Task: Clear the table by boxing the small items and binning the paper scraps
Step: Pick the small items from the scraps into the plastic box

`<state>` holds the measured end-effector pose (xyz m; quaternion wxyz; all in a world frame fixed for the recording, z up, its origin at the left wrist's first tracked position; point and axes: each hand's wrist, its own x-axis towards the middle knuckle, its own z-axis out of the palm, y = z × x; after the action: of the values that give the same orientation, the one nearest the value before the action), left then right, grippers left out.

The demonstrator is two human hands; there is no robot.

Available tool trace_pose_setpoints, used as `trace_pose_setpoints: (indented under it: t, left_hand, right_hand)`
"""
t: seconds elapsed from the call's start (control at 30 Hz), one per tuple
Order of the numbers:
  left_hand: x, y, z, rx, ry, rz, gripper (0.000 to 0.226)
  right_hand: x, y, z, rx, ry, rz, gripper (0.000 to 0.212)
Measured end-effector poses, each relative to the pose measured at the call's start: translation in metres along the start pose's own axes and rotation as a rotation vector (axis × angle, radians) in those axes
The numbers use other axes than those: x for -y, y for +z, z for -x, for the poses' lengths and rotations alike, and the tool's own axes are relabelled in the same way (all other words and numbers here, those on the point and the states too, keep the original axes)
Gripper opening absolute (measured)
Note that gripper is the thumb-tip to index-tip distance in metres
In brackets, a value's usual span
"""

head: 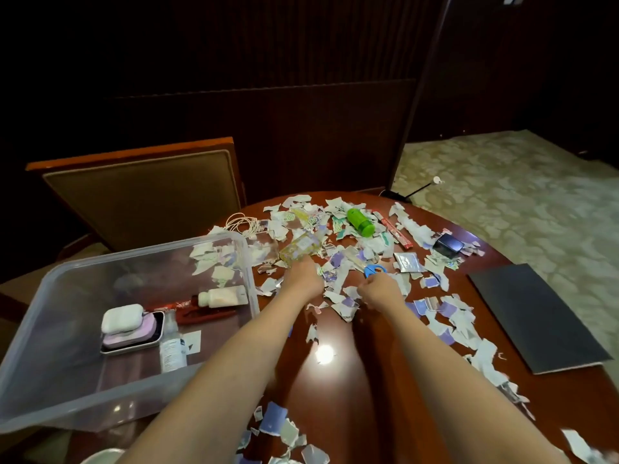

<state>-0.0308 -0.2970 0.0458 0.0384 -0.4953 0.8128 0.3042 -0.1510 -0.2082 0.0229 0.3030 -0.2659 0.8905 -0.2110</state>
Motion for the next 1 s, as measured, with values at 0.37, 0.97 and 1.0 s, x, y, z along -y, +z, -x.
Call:
trace_pose_setpoints:
  t: [0.37,0.97,1.0]
  left_hand:
    - [-0.016,0.009,-0.071,-0.090,-0.055,-0.068,0.060]
    - [-0.010,0.007,-0.103,-0.035,-0.176,-0.252,0.061]
    - [-0.013,0.004,-0.098,-0.028,-0.160,-0.233,0.061]
  right_hand:
    - [0.003,0.019,-0.058,-0.032,-0.084,0.018,0.022]
    - [-0.008,0.013,-0.077,-0.196,-0.094,-0.153,0.027]
    - [-0.003,0.012,-0.074,-0.201,-0.102,-0.172,0.026]
